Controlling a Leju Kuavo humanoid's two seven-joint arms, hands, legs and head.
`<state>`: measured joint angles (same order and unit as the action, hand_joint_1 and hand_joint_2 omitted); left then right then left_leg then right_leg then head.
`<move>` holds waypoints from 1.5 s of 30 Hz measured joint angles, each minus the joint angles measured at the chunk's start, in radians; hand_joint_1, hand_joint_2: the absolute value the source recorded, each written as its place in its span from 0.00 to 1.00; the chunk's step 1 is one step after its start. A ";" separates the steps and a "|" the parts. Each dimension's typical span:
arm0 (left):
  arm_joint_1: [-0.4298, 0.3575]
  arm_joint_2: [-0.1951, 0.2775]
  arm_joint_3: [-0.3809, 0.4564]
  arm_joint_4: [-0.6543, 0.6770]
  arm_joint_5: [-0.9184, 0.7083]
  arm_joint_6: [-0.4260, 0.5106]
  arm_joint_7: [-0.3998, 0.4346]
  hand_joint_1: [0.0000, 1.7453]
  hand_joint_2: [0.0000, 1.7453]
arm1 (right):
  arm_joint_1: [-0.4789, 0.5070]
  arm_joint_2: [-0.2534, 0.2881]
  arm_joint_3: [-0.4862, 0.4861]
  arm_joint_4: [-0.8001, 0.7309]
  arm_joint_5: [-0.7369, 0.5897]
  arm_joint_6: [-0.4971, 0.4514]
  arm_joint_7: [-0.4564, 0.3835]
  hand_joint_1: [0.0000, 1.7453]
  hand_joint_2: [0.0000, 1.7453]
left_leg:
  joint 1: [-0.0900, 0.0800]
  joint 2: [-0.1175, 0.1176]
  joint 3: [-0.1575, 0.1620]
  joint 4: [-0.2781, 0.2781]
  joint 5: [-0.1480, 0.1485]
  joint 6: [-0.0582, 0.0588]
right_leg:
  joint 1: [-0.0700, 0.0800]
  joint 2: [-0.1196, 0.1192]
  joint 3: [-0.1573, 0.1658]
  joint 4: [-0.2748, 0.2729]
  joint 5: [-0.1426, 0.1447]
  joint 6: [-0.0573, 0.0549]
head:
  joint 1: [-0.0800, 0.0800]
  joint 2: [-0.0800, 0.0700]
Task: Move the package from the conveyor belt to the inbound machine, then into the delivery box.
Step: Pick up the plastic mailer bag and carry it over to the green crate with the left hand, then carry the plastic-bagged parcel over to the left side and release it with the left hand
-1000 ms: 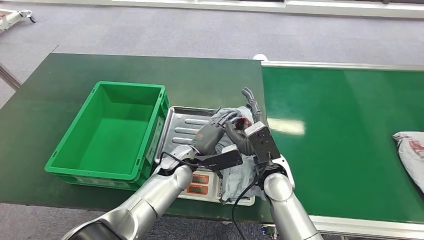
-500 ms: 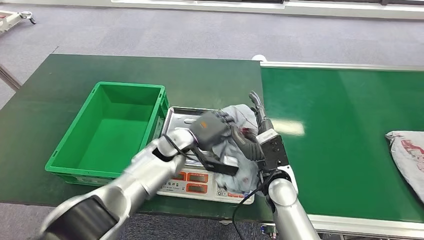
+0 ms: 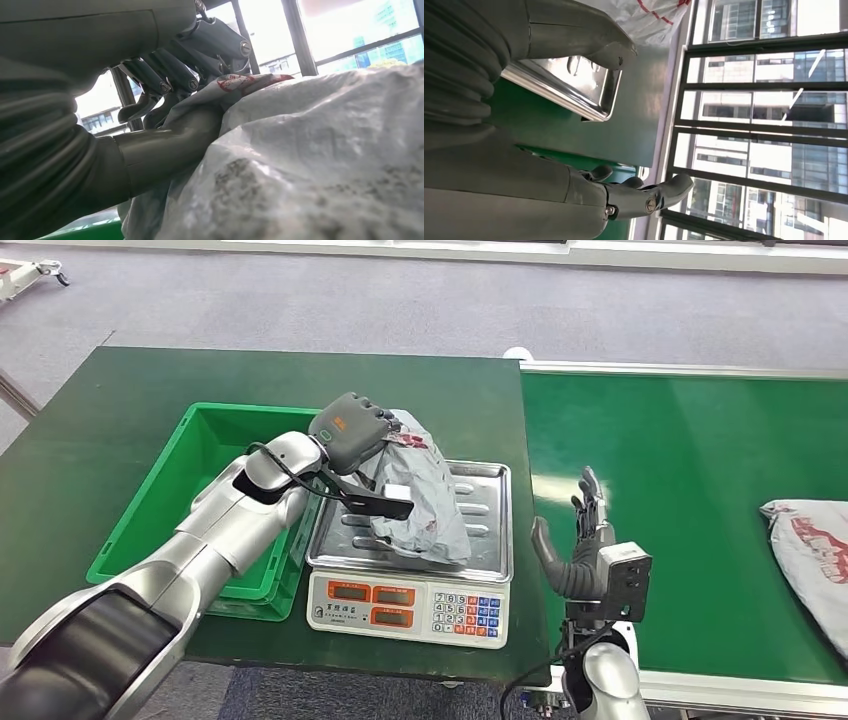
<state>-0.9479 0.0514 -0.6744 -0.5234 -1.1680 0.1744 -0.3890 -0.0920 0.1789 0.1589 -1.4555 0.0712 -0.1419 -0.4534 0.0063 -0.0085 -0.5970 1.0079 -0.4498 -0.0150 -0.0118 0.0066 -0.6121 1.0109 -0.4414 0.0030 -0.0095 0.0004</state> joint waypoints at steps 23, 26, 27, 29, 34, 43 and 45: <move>0.004 0.092 0.038 -0.063 -0.028 0.004 0.063 1.00 1.00 | 0.067 0.001 -0.032 -0.061 0.018 0.041 0.012 0.00 1.00 | 0.000 0.002 -0.001 0.000 0.000 0.000 | 0.000 0.001 -0.001 0.000 0.000 0.000 | 0.000 0.000; 0.036 0.172 0.087 -0.162 -0.030 0.006 0.099 1.00 1.00 | 0.089 0.003 -0.050 -0.072 0.028 0.051 0.013 0.00 1.00 | 0.000 0.005 0.000 -0.001 -0.001 -0.002 | 0.000 0.006 -0.002 0.001 0.000 0.000 | 0.000 0.000; 0.055 0.202 0.114 -0.196 -0.030 0.007 0.107 1.00 1.00 | 0.098 0.003 -0.057 -0.076 0.031 0.053 0.012 0.00 1.00 | 0.000 0.007 0.000 -0.001 -0.001 -0.002 | 0.000 0.008 -0.003 0.001 0.000 -0.001 | 0.000 0.000; 0.109 0.267 0.182 -0.268 -0.033 0.020 0.125 1.00 1.00 | 0.120 0.005 -0.072 -0.087 0.036 0.055 0.011 0.00 1.00 | 0.001 0.009 0.000 -0.002 -0.002 -0.003 | 0.000 0.010 -0.004 0.001 -0.001 -0.002 | 0.000 0.000; 0.305 0.407 0.447 -0.433 -0.020 0.128 0.160 1.00 1.00 | 0.186 0.014 -0.109 -0.131 0.042 0.040 0.010 0.00 1.00 | 0.002 0.014 0.001 -0.003 -0.005 -0.007 | 0.001 0.016 -0.007 0.002 -0.003 -0.005 | 0.000 0.000; 0.484 0.455 0.774 -0.585 -0.046 0.156 0.158 1.00 1.00 | 0.211 0.028 -0.117 -0.153 0.051 0.029 0.013 0.00 1.00 | 0.003 0.009 -0.001 -0.003 -0.006 -0.008 | 0.002 0.011 -0.006 0.001 -0.006 -0.006 | 0.000 0.000; 0.517 0.456 0.815 -0.611 -0.045 0.149 0.169 0.91 1.00 | 0.211 0.028 -0.117 -0.153 0.051 0.026 0.013 0.00 1.00 | 0.002 0.009 -0.001 -0.003 -0.006 -0.008 | 0.002 0.011 -0.005 0.001 -0.006 -0.006 | 0.000 0.000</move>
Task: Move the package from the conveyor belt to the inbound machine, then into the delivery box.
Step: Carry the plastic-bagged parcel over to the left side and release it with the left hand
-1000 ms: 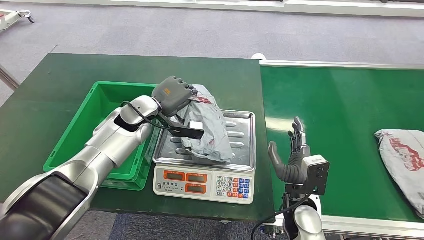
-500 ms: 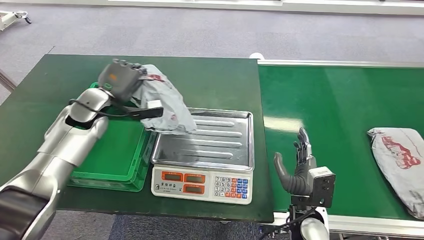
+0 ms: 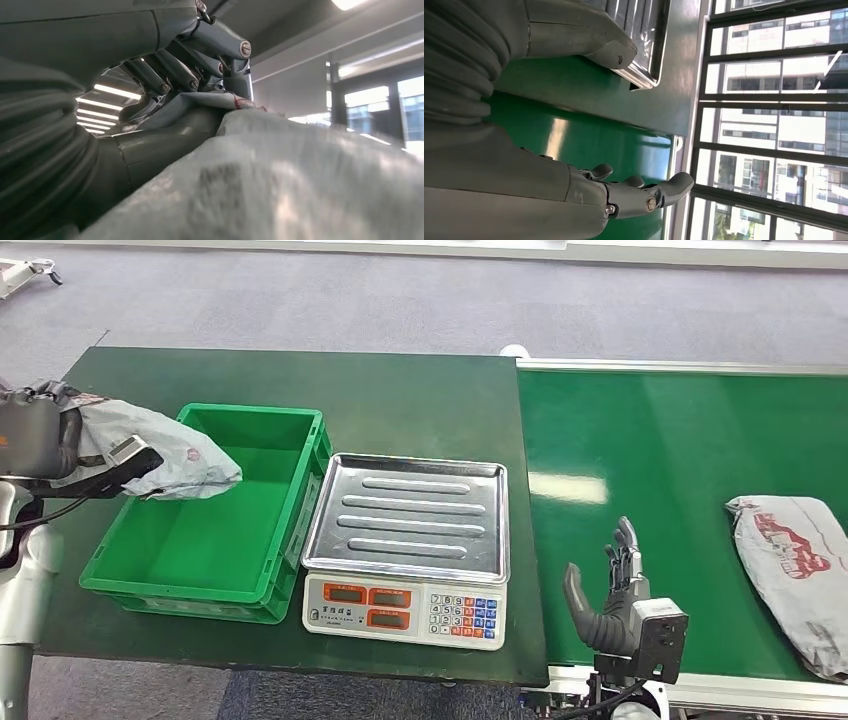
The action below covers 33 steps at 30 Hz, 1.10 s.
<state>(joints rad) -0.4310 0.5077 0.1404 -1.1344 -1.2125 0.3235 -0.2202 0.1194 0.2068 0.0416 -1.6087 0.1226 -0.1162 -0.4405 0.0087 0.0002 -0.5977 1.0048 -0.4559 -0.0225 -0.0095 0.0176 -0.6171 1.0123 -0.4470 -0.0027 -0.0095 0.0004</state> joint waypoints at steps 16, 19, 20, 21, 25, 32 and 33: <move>0.204 -0.031 0.191 -0.123 0.117 -0.144 -0.064 0.00 1.00 | -0.016 0.002 0.000 0.000 0.000 -0.009 0.003 0.00 1.00 | 0.001 0.000 0.000 0.000 -0.001 -0.001 | 0.001 -0.001 0.000 0.000 -0.001 -0.001 | 0.000 0.000; 0.209 -0.033 0.197 -0.130 0.119 -0.145 -0.064 0.00 1.00 | -0.016 0.002 0.000 0.000 0.000 -0.009 0.003 0.00 1.00 | 0.001 0.000 0.000 0.000 -0.001 -0.001 | 0.001 -0.001 0.000 0.000 -0.001 -0.001 | 0.000 0.000; 0.210 -0.033 0.198 -0.132 0.119 -0.145 -0.064 0.00 1.00 | -0.016 0.002 0.000 0.000 0.000 -0.009 0.003 0.00 1.00 | 0.001 -0.001 0.000 0.000 -0.001 -0.001 | 0.001 -0.001 0.000 0.000 -0.001 -0.001 | 0.000 0.000; 0.211 -0.033 0.198 -0.134 0.119 -0.146 -0.064 0.00 1.00 | -0.016 0.003 0.000 0.000 0.000 -0.009 0.003 0.00 1.00 | 0.001 -0.001 0.001 0.000 -0.001 -0.001 | 0.001 -0.001 0.000 0.000 -0.001 -0.001 | 0.000 0.000; 0.228 -0.035 0.201 -0.148 0.143 -0.160 -0.085 0.00 1.00 | -0.017 0.003 0.000 0.000 0.000 -0.004 0.003 0.00 1.00 | 0.001 -0.001 0.001 0.000 -0.001 -0.001 | 0.001 -0.001 0.001 0.000 -0.001 -0.001 | 0.000 0.000; 0.287 -0.067 0.207 -0.199 0.141 -0.161 -0.090 0.00 1.00 | -0.026 0.005 0.000 0.002 0.000 0.005 0.003 0.00 1.00 | 0.001 -0.001 0.001 0.000 -0.001 -0.001 | 0.001 -0.002 0.001 0.000 -0.001 -0.001 | 0.000 0.000; 0.288 -0.072 0.207 -0.200 0.143 -0.160 -0.092 0.00 1.00 | -0.027 0.006 0.000 0.002 0.000 0.006 0.003 0.00 1.00 | 0.001 -0.001 0.001 0.000 -0.001 -0.001 | 0.001 -0.002 0.001 0.000 -0.001 -0.001 | 0.000 0.000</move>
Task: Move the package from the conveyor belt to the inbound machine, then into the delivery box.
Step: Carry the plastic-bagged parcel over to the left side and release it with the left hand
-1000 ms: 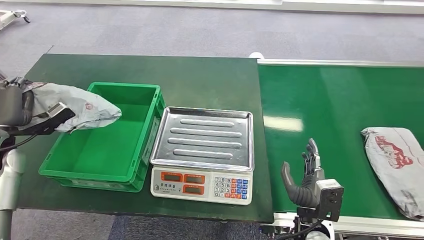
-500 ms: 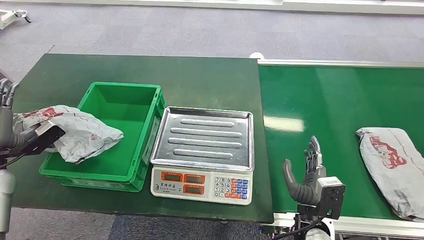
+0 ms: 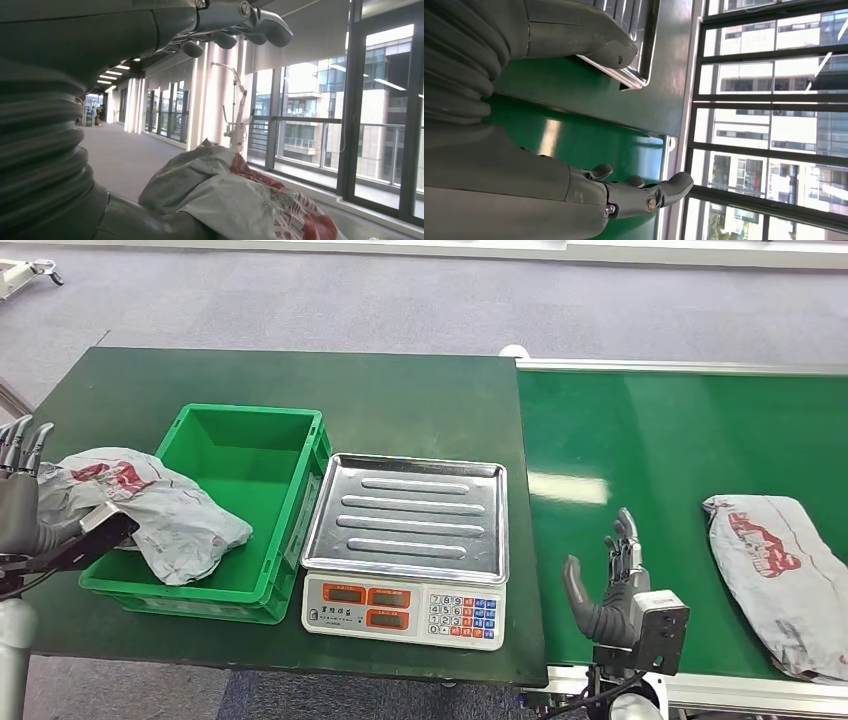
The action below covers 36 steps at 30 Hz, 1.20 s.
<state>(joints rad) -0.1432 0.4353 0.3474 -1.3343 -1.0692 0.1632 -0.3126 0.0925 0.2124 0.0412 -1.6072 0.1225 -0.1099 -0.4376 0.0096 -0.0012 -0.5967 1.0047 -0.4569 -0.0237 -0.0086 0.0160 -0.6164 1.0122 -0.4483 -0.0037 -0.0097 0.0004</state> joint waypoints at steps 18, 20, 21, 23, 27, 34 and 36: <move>-0.086 -0.209 -0.127 -0.082 0.495 -0.088 -0.040 0.00 1.00 | -0.092 0.002 0.054 0.049 0.056 -0.007 0.037 0.00 1.00 | 0.000 -0.001 0.002 0.001 0.000 0.000 | 0.000 -0.001 0.001 0.000 0.001 0.000 | 0.000 0.000; -0.087 -0.213 -0.130 -0.085 0.495 -0.088 -0.039 0.00 1.00 | -0.092 0.002 0.054 0.051 0.056 -0.007 0.037 0.00 1.00 | 0.000 -0.001 0.001 0.001 0.000 0.000 | 0.000 -0.001 0.001 0.000 0.001 0.000 | 0.000 0.000; -0.087 -0.215 -0.131 -0.086 0.496 -0.088 -0.039 0.00 1.00 | -0.092 0.002 0.055 0.051 0.056 -0.007 0.037 0.00 1.00 | 0.000 -0.001 0.001 0.001 0.000 0.000 | 0.000 -0.001 0.001 0.000 0.001 0.000 | 0.000 0.000; -0.088 -0.218 -0.133 -0.087 0.496 -0.088 -0.039 0.00 1.00 | -0.092 0.002 0.055 0.052 0.056 -0.007 0.037 0.00 1.00 | 0.000 -0.001 0.001 0.001 0.000 0.000 | 0.000 -0.001 0.001 0.000 0.001 0.000 | 0.000 0.000; -0.088 -0.221 -0.137 -0.087 0.496 -0.088 -0.038 0.00 1.00 | -0.093 0.002 0.055 0.053 0.056 -0.007 0.037 0.00 1.00 | 0.000 -0.001 0.001 0.001 0.000 0.000 | 0.000 -0.001 0.001 0.000 0.001 0.000 | 0.000 0.000; -0.194 -0.413 -0.218 -0.001 0.868 -0.353 -0.048 0.00 1.00 | -0.232 0.017 0.094 0.191 0.014 0.041 0.066 0.00 1.00 | -0.003 -0.010 -0.002 0.002 0.005 0.006 | -0.002 -0.011 0.002 -0.001 0.003 0.004 | 0.000 0.000; -0.247 -0.507 -0.313 0.083 1.058 -0.403 -0.075 0.00 1.00 | -0.328 0.035 0.130 0.298 -0.033 0.046 0.051 0.00 1.00 | -0.003 -0.014 -0.003 0.002 0.007 0.008 | -0.003 -0.016 0.004 -0.001 0.005 0.006 | 0.001 0.000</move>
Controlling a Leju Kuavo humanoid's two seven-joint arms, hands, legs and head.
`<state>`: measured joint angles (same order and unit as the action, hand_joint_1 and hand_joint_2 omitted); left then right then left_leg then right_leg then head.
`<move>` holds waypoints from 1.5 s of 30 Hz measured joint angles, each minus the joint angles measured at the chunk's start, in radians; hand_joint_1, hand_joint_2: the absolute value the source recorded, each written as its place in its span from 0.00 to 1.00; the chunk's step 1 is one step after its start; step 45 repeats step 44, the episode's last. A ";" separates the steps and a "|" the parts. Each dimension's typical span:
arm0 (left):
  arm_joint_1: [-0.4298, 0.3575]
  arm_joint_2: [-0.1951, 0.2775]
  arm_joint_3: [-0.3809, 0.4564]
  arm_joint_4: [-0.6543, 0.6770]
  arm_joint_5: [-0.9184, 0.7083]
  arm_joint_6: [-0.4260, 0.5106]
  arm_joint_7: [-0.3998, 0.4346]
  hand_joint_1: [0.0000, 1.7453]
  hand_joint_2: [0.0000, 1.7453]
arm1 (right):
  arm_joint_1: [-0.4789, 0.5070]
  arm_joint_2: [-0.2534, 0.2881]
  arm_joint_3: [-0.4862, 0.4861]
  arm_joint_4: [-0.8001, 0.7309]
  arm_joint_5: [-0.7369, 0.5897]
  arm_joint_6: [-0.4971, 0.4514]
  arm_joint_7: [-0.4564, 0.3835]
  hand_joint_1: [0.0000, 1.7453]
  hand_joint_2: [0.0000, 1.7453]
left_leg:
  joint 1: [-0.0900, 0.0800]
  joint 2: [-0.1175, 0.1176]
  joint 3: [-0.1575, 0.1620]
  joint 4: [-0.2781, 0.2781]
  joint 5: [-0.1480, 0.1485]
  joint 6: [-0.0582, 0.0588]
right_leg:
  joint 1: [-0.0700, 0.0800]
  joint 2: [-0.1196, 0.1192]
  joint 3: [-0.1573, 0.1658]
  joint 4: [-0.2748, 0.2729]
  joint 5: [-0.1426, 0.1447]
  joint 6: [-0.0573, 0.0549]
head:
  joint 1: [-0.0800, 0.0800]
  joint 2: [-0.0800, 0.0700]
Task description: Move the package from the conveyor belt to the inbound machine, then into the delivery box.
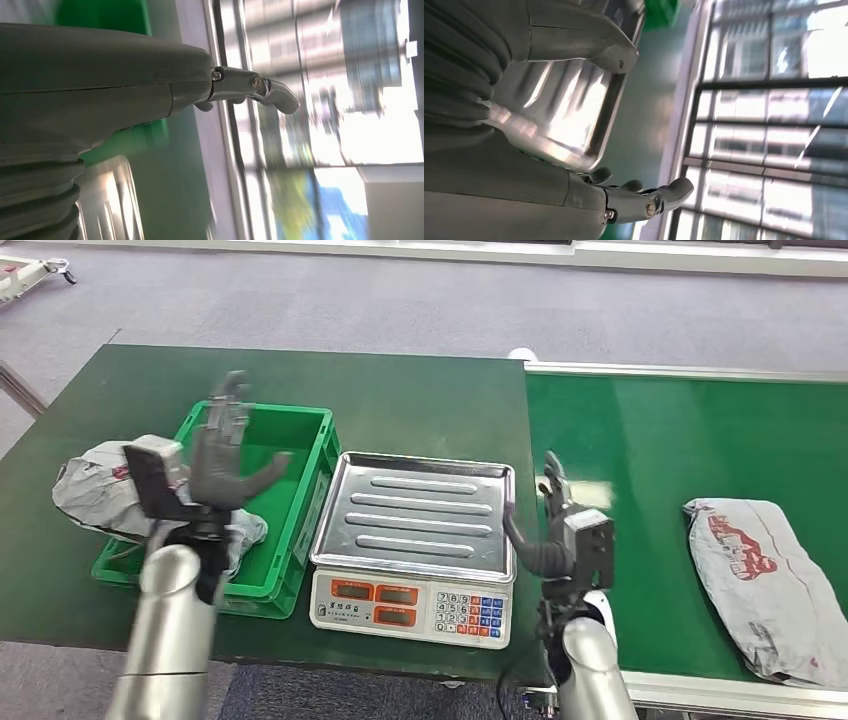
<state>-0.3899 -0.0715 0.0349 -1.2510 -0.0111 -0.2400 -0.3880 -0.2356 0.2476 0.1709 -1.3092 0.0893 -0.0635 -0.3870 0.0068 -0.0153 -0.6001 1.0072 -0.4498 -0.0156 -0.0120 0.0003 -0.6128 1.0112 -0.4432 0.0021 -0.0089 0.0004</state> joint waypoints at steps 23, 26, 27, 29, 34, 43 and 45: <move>-0.036 -0.134 -0.150 0.239 0.044 0.165 -0.032 0.00 1.00 | -0.205 0.021 0.143 0.321 -0.099 -0.030 -0.023 0.00 1.00 | 0.000 0.008 -0.001 0.000 0.000 0.000 | 0.000 0.007 -0.004 0.000 0.002 0.001 | -0.001 0.000; -0.036 -0.136 -0.150 0.241 0.030 0.165 -0.025 0.00 1.00 | -0.204 0.021 0.143 0.321 -0.094 -0.030 -0.021 0.00 1.00 | 0.000 0.008 -0.001 0.000 0.000 0.000 | 0.000 0.007 -0.004 0.000 0.002 0.001 | -0.001 0.000; -0.036 -0.136 -0.150 0.241 0.025 0.165 -0.023 0.00 1.00 | -0.204 0.021 0.143 0.321 -0.092 -0.029 -0.020 0.00 1.00 | 0.000 0.008 -0.001 0.000 0.000 0.000 | 0.000 0.007 -0.004 0.000 0.002 0.001 | -0.001 0.000; -0.036 -0.137 -0.150 0.241 0.013 0.165 -0.019 0.00 1.00 | -0.204 0.021 0.143 0.321 -0.087 -0.027 -0.017 0.00 1.00 | 0.000 0.008 -0.001 0.000 0.000 0.000 | 0.001 0.007 -0.004 0.000 0.002 0.001 | -0.001 0.000; -0.026 -0.136 -0.150 0.236 -0.009 0.170 -0.017 0.00 1.00 | -0.201 0.021 0.143 0.314 -0.066 -0.023 -0.015 0.00 0.75 | 0.000 0.008 -0.001 0.000 0.000 0.000 | 0.001 0.007 -0.004 0.000 0.002 0.001 | -0.001 0.000; -0.020 -0.135 -0.149 0.219 -0.024 0.186 -0.002 0.00 1.00 | -0.200 0.021 0.143 0.279 -0.028 -0.030 0.011 0.00 0.75 | 0.000 0.008 -0.001 0.000 0.000 0.000 | 0.000 0.006 -0.004 0.000 0.002 0.001 | -0.001 0.000; -0.020 -0.135 -0.149 0.218 -0.025 0.187 -0.002 0.00 1.00 | -0.200 0.021 0.143 0.278 -0.027 -0.030 0.011 0.00 1.00 | 0.000 0.008 -0.001 0.000 0.000 0.000 | 0.000 0.006 -0.004 0.000 0.002 0.001 | -0.001 0.000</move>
